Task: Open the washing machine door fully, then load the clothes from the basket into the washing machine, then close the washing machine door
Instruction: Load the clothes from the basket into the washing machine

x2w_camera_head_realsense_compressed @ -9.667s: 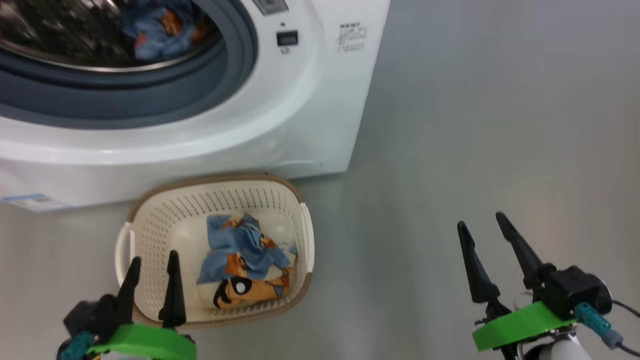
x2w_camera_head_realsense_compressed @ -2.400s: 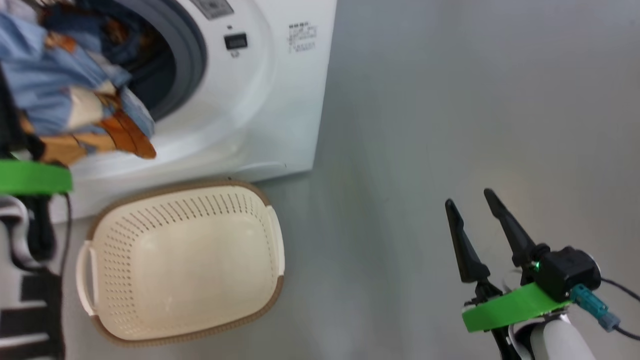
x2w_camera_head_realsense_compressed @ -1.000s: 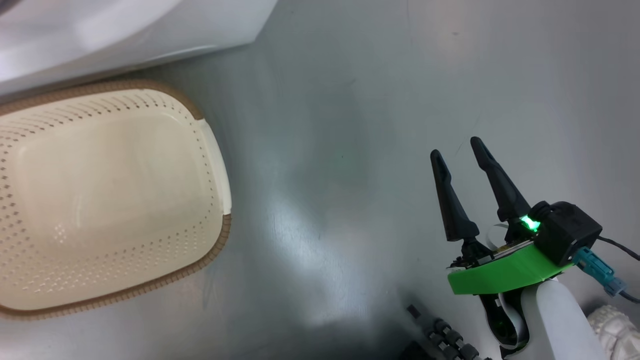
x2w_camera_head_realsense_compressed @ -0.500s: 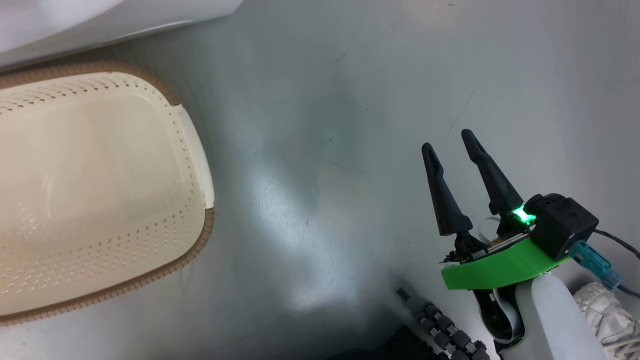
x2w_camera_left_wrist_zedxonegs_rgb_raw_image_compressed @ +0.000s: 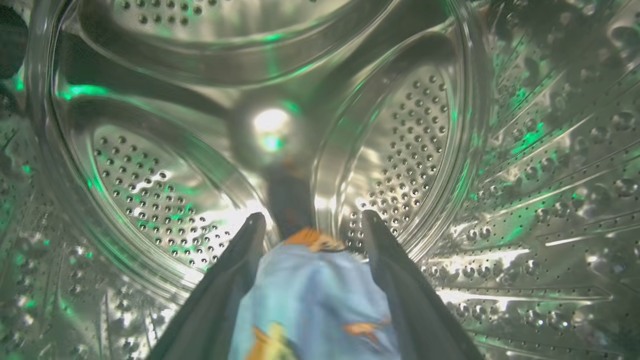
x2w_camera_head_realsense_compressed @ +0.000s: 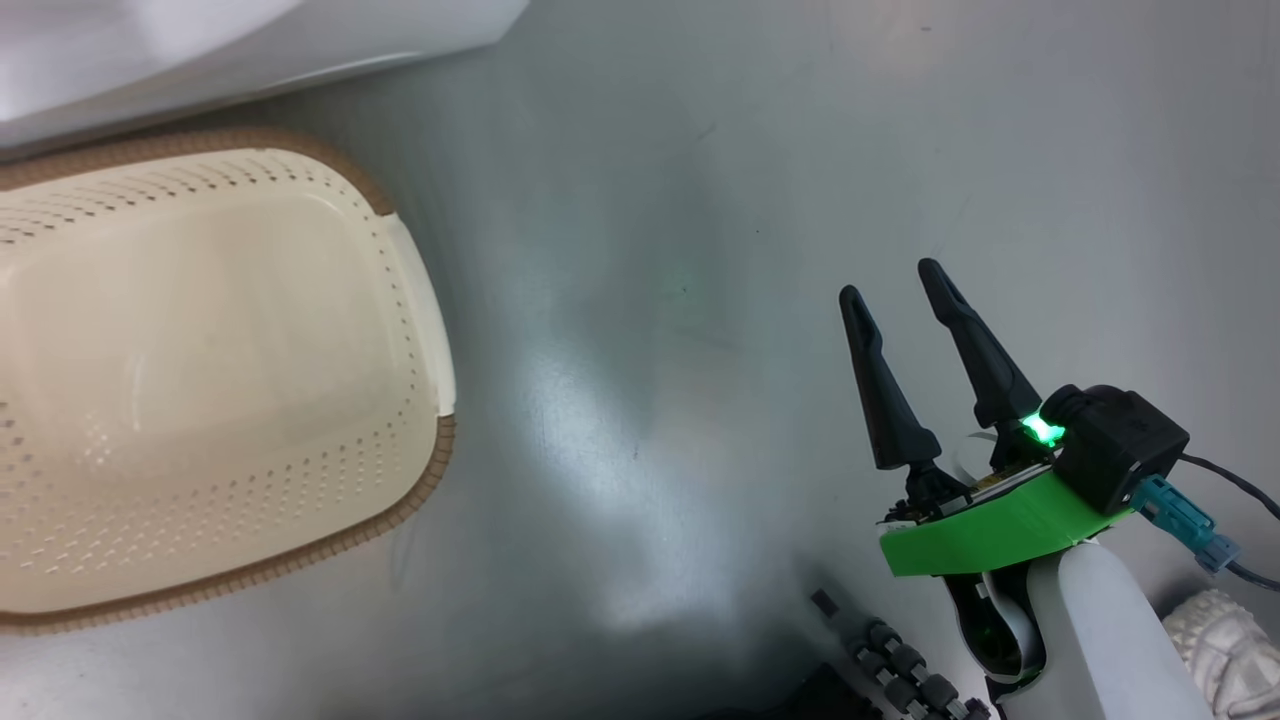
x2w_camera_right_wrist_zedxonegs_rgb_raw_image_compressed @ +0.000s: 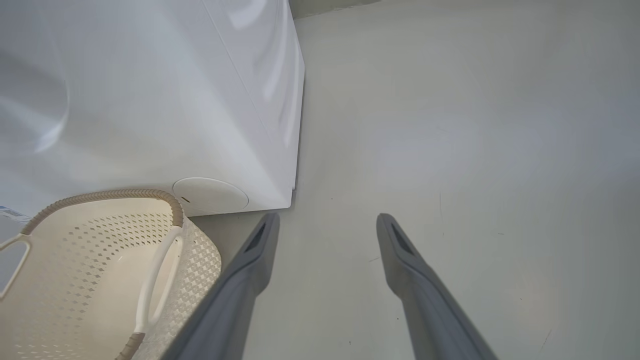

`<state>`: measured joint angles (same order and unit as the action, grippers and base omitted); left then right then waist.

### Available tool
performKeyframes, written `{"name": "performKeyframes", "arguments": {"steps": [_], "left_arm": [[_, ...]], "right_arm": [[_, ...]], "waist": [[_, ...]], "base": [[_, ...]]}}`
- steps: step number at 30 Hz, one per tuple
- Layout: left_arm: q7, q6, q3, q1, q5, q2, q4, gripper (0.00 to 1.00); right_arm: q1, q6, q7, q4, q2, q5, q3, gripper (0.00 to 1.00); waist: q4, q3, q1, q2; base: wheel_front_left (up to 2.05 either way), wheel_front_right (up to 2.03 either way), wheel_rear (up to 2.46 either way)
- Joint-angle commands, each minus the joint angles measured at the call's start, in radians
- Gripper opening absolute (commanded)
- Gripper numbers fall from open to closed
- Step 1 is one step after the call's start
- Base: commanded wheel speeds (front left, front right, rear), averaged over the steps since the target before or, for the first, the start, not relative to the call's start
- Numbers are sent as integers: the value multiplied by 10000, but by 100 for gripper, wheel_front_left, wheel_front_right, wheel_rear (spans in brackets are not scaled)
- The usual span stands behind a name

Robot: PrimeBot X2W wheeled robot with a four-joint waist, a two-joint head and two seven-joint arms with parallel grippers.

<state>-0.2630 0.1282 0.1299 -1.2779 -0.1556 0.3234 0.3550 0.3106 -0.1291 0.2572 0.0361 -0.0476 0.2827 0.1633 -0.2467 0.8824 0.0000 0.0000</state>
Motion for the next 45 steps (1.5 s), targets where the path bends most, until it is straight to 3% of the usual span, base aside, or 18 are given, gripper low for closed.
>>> {"name": "performKeyframes", "arguments": {"steps": [1, 12, 27, 34, 45], "left_arm": [[13, 18, 119, 144, -78, 410, -136, 100], [13, 23, -363, 228, -676, 39, 1433, 100], [12, 24, -532, 1451, -1193, -618, 1573, 100], [12, 24, -352, 2440, -1292, -727, 1050, 100], [12, 24, 209, 4961, -1088, -1318, -1262, 100]], "right_arm": [[-227, -16, 46, -137, -26, -96, 181, 100], [-355, -16, 46, -22, -26, -334, 14, 100], [-410, -16, 46, 246, -26, -440, -57, 100], [-432, -16, 46, 208, -26, -460, -104, 100], [-477, -16, 46, 194, -26, -473, -173, 100]], "waist": [[94, -97, 0, 0], [638, -669, 0, 0], [1002, -1591, 0, 0], [1128, -1680, 0, 0], [1369, -1878, 0, 0]], "base": [[0, 0, 0], [0, 0, 0], [0, 0, 0], [0, 0, 0], [0, 0, 0]]}}
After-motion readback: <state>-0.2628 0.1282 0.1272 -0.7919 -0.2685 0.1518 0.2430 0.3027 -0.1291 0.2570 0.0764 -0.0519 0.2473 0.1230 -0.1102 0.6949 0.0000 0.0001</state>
